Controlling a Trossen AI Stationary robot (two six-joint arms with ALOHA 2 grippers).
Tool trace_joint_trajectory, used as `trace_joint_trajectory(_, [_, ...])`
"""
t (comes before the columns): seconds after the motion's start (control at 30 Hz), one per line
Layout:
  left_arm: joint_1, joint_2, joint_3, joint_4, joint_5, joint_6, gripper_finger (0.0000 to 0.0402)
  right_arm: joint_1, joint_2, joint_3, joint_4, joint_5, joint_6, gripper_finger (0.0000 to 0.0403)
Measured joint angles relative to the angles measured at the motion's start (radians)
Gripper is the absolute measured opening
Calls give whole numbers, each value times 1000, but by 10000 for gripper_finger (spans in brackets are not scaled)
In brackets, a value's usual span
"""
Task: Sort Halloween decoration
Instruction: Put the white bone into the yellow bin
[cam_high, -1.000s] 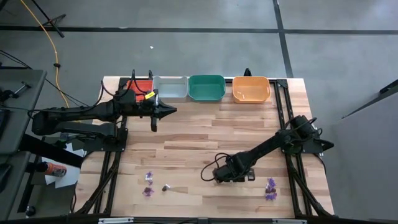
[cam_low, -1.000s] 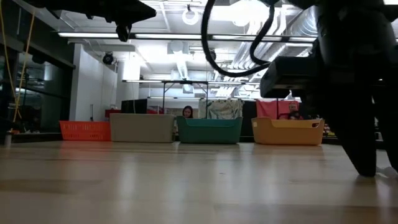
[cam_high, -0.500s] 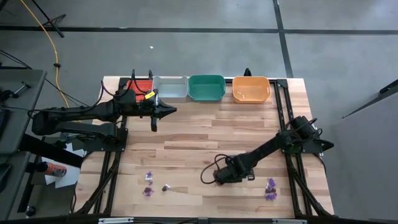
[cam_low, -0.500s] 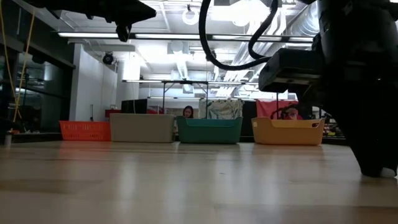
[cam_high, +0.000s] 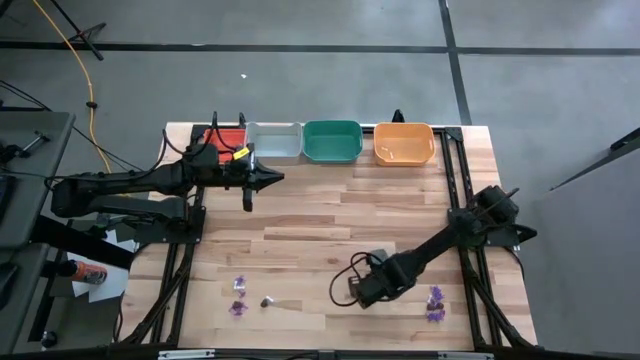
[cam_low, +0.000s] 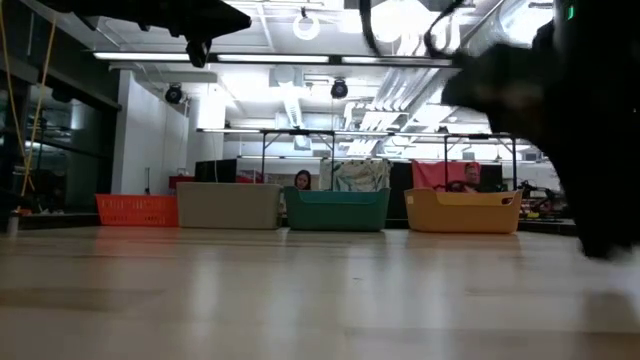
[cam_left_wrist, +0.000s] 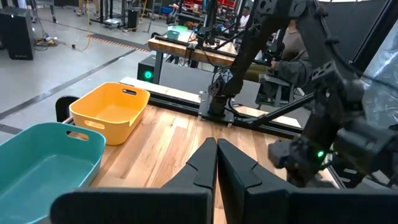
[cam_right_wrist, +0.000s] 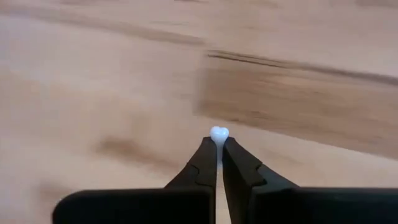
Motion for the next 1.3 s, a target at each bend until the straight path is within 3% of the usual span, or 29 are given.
trace_joint_trajectory(0.2, [0, -1, 0, 4, 61, -51, 3, 26, -120, 1, -2, 161, -150, 1])
trace_joint_trajectory(0.33, [0, -9, 0, 13, 170, -51, 3, 18, -190, 5, -19, 287, -332, 0])
trace_joint_trajectory(0.47, [0, -8, 0, 27, 193, -87, 3, -65, -231, 5, -25, 337, -593, 0])
trace_joint_trajectory(0.6, [0, -8, 0, 30, 192, -104, 3, -203, -234, 4, 8, 251, -948, 0])
trace_joint_trajectory(0.7, [0, -8, 0, 30, 165, -104, 3, -323, -235, -48, 146, 159, -1232, 0])
trace_joint_trajectory(0.87, [-1, -8, 0, 31, 44, -126, 3, -536, -277, -216, 422, -98, -1539, 0])
trace_joint_trajectory(1.0, [-1, -8, 0, 42, -24, -147, 3, -674, -359, -372, 656, -255, -1651, 0])
trace_joint_trajectory(1.13, [-1, -6, 0, 75, -57, -148, 3, -774, -469, -487, 912, -414, -1648, 0])
trace_joint_trajectory(1.3, [-3, -6, 0, 132, -58, -62, 1, -808, -578, -549, 1188, -438, -1663, 0])
